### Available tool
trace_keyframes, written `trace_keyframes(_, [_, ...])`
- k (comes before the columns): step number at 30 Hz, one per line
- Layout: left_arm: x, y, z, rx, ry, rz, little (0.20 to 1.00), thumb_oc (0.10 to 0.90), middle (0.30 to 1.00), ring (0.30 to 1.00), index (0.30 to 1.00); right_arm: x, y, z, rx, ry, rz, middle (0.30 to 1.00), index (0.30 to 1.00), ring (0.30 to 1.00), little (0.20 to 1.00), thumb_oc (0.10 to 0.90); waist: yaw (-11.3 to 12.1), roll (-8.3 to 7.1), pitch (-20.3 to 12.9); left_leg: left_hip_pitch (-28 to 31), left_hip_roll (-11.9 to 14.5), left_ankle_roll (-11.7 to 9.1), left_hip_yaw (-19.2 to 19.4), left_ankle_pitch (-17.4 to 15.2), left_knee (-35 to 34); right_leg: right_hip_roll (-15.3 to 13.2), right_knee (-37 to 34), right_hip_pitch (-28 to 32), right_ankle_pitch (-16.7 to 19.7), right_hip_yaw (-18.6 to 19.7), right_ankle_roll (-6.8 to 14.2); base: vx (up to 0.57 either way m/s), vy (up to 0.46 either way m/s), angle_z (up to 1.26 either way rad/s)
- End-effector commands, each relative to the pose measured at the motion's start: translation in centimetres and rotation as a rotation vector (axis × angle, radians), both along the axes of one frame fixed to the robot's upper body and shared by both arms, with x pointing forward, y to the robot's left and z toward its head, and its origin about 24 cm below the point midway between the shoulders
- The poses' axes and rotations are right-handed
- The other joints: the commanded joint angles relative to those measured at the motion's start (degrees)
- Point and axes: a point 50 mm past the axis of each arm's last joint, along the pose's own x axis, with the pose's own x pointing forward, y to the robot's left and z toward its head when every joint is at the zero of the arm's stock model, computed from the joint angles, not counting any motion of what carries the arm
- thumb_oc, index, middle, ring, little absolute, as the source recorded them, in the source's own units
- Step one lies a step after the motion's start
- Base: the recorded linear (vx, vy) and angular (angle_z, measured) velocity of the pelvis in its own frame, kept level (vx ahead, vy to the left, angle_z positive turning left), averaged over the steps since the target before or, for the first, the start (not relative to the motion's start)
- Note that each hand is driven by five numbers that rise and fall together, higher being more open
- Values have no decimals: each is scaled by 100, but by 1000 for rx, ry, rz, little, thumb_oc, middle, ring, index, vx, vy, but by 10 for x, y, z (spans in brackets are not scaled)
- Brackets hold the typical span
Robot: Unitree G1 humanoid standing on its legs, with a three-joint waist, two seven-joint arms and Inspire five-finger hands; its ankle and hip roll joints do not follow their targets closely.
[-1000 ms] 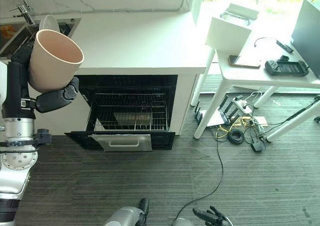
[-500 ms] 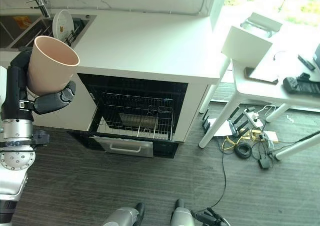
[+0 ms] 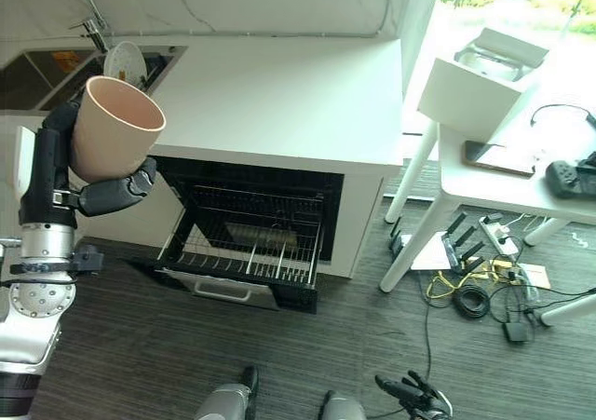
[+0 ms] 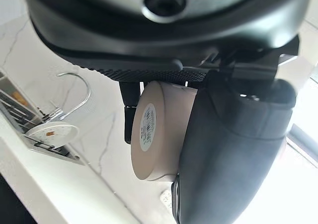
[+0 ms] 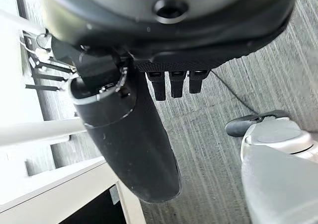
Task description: Place the dishes in the dishwasher.
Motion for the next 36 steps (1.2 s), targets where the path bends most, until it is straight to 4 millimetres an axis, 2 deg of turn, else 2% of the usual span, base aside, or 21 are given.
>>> trace_keyframes(1, [-9, -10, 61, 29, -333, -52, 300, 400, 300, 300, 300, -9, -3, 0, -9, -37, -49, 900, 900, 900, 900, 800, -15, -56, -253, 66, -187, -116, 81, -449, 255, -152, -423, 138, -372, -52, 442, 31, 188, -14])
trace_keyframes(4, [-10, -11, 52, 35, -304, -59, 300, 400, 300, 300, 300, -9, 2, 0, -16, -66, -47, 900, 900, 900, 900, 800, 18, -39, -313, 214, -300, -50, 93, -609, 255, -323, -423, 122, -313, -96, 544, 37, 152, -5])
trace_keyframes(6, [-11, -12, 47, 34, -280, -65, 300, 400, 300, 300, 300, -2, 4, 3, -14, -144, -68, 900, 900, 900, 900, 800, 46, -41, -357, 308, -334, 24, 175, -722, 255, -445, -423, 108, -261, -157, 622, 31, 108, -16])
trace_keyframes(9, [-12, -12, 44, 23, -260, -79, 300, 400, 300, 300, 300, 17, 7, 13, -45, -278, -61, 900, 900, 900, 900, 800, 51, -66, -389, 362, -339, 103, 263, -817, 255, -522, -423, 68, -214, -166, 689, 7, 67, -13])
trace_keyframes(13, [-15, -10, 39, -44, -242, -131, 300, 400, 300, 300, 300, 50, 10, 43, -140, -534, -28, 900, 900, 900, 900, 800, 5, -136, -411, 333, -279, 161, 394, -887, 255, -567, -423, -23, -148, -171, 753, -17, 39, -15])
trace_keyframes(18, [-13, -16, 22, -202, -175, -262, 300, 400, 300, 300, 300, 84, 8, 101, -264, -887, -23, 900, 900, 900, 900, 800, -110, -296, -433, 385, -202, 210, 584, -940, 255, -581, -423, -127, -77, -156, 820, 2, -22, -11])
trace_keyframes(20, [-13, -21, 7, -268, -149, -298, 300, 400, 300, 300, 300, 98, 14, 139, -316, -1079, 5, 900, 900, 900, 900, 800, -189, -365, -414, 452, -170, 229, 690, -962, 255, -554, -423, -155, -58, -116, 811, 11, -41, -14])
trace_keyframes(22, [-13, -24, -3, -318, -138, -316, 300, 400, 300, 300, 300, 105, 20, 163, -338, -1198, 40, 900, 900, 900, 900, 800, -234, -399, -402, 505, -164, 241, 737, -979, 255, -526, -423, -161, -54, -84, 794, 31, -50, -36])
trace_keyframes(23, [-14, -27, -14, -380, -148, -327, 300, 400, 300, 300, 300, 111, 33, 193, -392, -1330, 105, 900, 900, 900, 900, 800, -291, -428, -397, 571, -171, 257, 777, -1006, 255, -490, -423, -171, -53, -36, 769, 65, -44, -62])
trace_keyframes(24, [-15, -28, -19, -421, -159, -322, 300, 400, 300, 300, 300, 112, 42, 210, -404, -1421, 148, 900, 900, 900, 900, 800, -340, -441, -398, 621, -179, 270, 803, -1024, 255, -462, -423, -170, -51, 10, 745, 76, -21, -59])
trace_keyframes(29, [-13, -32, -28, -508, -183, -280, 300, 400, 300, 300, 300, 118, 64, 243, -234, -1591, 345, 900, 900, 900, 900, 800, -422, -450, -425, 726, -223, 292, 833, -1059, 255, -407, -423, -154, -58, 102, 698, 55, 1, -32])
trace_keyframes(34, [-13, -45, -26, -392, -297, -124, 300, 400, 300, 300, 300, 128, 109, 262, 88, -1678, 572, 900, 900, 900, 900, 800, -414, -442, -474, 773, -251, 289, 788, -1066, 255, -370, -423, -105, -105, 179, 659, 54, -7, -13])
trace_keyframes(36, [-11, -52, -24, -354, -347, -64, 300, 400, 300, 300, 300, 131, 129, 269, 161, -1665, 646, 900, 900, 900, 900, 800, -367, -440, -507, 763, -259, 280, 742, -1068, 255, -366, -423, -80, -138, 177, 652, 50, -15, 3])
